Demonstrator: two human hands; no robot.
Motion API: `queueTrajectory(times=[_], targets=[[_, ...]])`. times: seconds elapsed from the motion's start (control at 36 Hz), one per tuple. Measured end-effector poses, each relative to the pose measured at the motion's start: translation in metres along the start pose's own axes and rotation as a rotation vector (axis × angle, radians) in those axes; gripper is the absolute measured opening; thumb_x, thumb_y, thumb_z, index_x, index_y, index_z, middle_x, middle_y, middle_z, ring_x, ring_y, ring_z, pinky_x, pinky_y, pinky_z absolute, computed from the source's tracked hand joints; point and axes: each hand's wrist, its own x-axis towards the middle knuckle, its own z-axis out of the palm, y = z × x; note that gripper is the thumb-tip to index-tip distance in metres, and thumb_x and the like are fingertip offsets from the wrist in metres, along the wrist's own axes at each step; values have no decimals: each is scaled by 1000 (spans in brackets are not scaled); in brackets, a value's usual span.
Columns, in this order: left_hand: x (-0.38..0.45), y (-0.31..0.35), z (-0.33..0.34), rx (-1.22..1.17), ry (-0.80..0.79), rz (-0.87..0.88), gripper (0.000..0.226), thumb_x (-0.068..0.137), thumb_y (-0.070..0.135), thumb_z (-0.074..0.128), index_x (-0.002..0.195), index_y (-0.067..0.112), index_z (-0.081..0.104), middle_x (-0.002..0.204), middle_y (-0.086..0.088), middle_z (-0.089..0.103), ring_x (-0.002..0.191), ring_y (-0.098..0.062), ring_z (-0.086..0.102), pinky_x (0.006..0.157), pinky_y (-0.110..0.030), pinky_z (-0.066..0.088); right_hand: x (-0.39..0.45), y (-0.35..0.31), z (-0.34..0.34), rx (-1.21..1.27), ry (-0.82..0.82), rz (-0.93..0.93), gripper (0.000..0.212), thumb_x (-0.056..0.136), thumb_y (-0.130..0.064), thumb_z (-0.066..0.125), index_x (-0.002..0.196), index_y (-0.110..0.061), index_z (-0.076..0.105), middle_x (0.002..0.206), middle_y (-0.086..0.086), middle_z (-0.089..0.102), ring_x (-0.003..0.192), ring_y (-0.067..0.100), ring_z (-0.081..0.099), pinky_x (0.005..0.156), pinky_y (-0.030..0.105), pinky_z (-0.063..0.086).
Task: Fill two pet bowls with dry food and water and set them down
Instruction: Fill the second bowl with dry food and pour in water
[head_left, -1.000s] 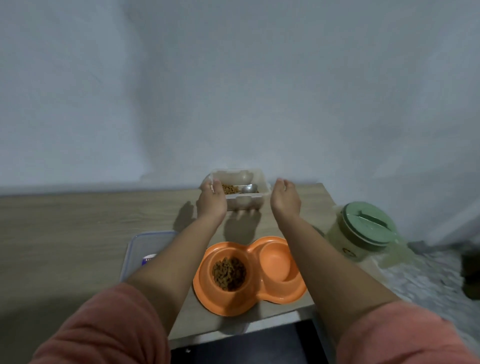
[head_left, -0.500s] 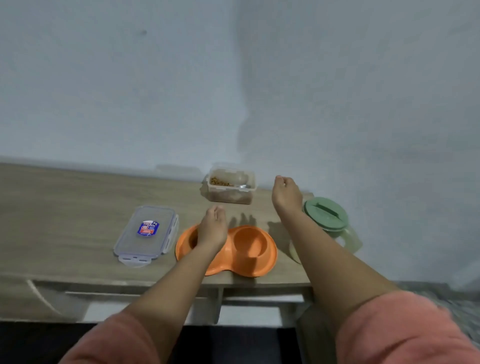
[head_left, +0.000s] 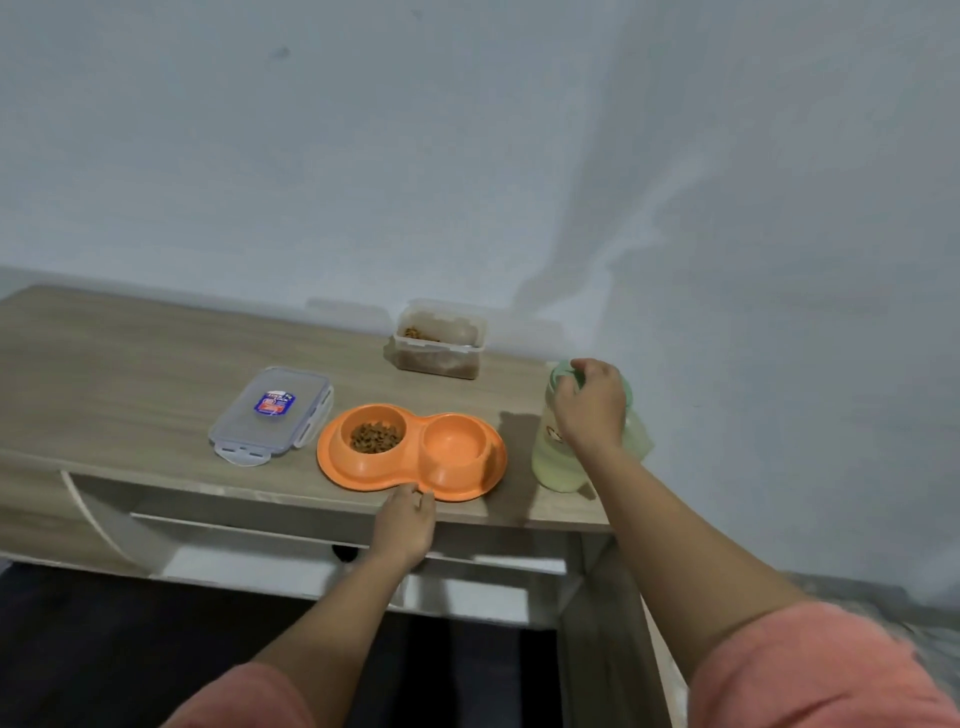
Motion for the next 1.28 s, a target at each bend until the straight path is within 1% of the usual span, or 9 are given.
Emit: queueTrajectory(times=[0.14, 0.22, 0.33, 0.44, 0.58, 0.81, 1.0, 1.11, 1.28], targets=[[1, -5, 8, 109, -44, -25, 51, 101, 25, 39, 146, 1, 33, 149, -15, 40, 136, -30, 39, 109, -32, 31, -2, 28, -15, -192, 65, 99, 43, 90, -26, 49, 132, -15, 49, 139, 7, 41, 130, 25, 39, 108, 45, 27], [2, -2, 12, 193, -73, -35, 55, 102, 25, 37, 149, 0, 27, 153, -15, 33, 141, -28, 32, 113, -31, 26, -2, 46, -20, -75, 46, 250, 53, 89, -39, 51, 135, -16, 42, 138, 11, 43, 128, 29, 40, 105, 50, 30], [1, 5, 14, 428, -134, -19, 47, 103, 22, 28, 144, -2, 34, 149, -17, 35, 139, -29, 32, 114, -31, 24, 0, 65, -19, 215, 1, 370, 68, 82, -55, 60, 133, -13, 43, 132, 9, 50, 119, 28, 50, 98, 43, 45], [7, -2, 14, 604, -142, -14, 44, 99, 22, 34, 138, 2, 39, 142, -14, 37, 133, -29, 32, 112, -36, 30, 0, 74, -21, 340, -5, 381, 64, 79, -53, 67, 125, -13, 48, 116, 1, 54, 100, 18, 51, 86, 30, 44], [10, 1, 11, 682, -185, -27, 44, 98, 17, 35, 139, 0, 38, 144, -16, 36, 133, -30, 34, 111, -35, 30, -1, 89, -23, 451, -58, 398, 57, 81, -47, 69, 120, -10, 50, 111, 3, 58, 101, 21, 56, 86, 34, 48], [11, 14, 8, 809, -253, 2, 42, 98, 10, 36, 138, 0, 41, 145, -17, 38, 135, -29, 34, 112, -33, 25, -2, 99, -18, 466, -207, 289, 27, 86, -30, 69, 104, -13, 57, 107, 7, 62, 101, 25, 57, 91, 39, 47], [9, 18, 2, 864, -295, -1, 37, 96, 8, 41, 131, 0, 50, 139, -17, 47, 130, -28, 44, 106, -31, 35, 15, 85, -27, 368, -323, 177, 57, 83, -30, 72, 127, 0, 51, 126, 13, 58, 116, 30, 56, 100, 41, 47], [7, 18, 3, 763, -264, 16, 38, 97, 8, 40, 133, -1, 48, 141, -17, 44, 132, -29, 39, 110, -32, 32, 26, 72, -32, 262, -414, 77, 39, 82, -25, 74, 111, -5, 59, 117, 14, 63, 107, 28, 60, 93, 39, 50], [8, 18, 6, 704, -175, 15, 40, 97, 5, 38, 137, 2, 41, 145, -15, 39, 134, -24, 40, 108, -28, 32, 38, 53, -30, -5, -548, -87, 63, 82, -33, 73, 131, -2, 50, 122, 10, 57, 117, 26, 53, 91, 31, 43]])
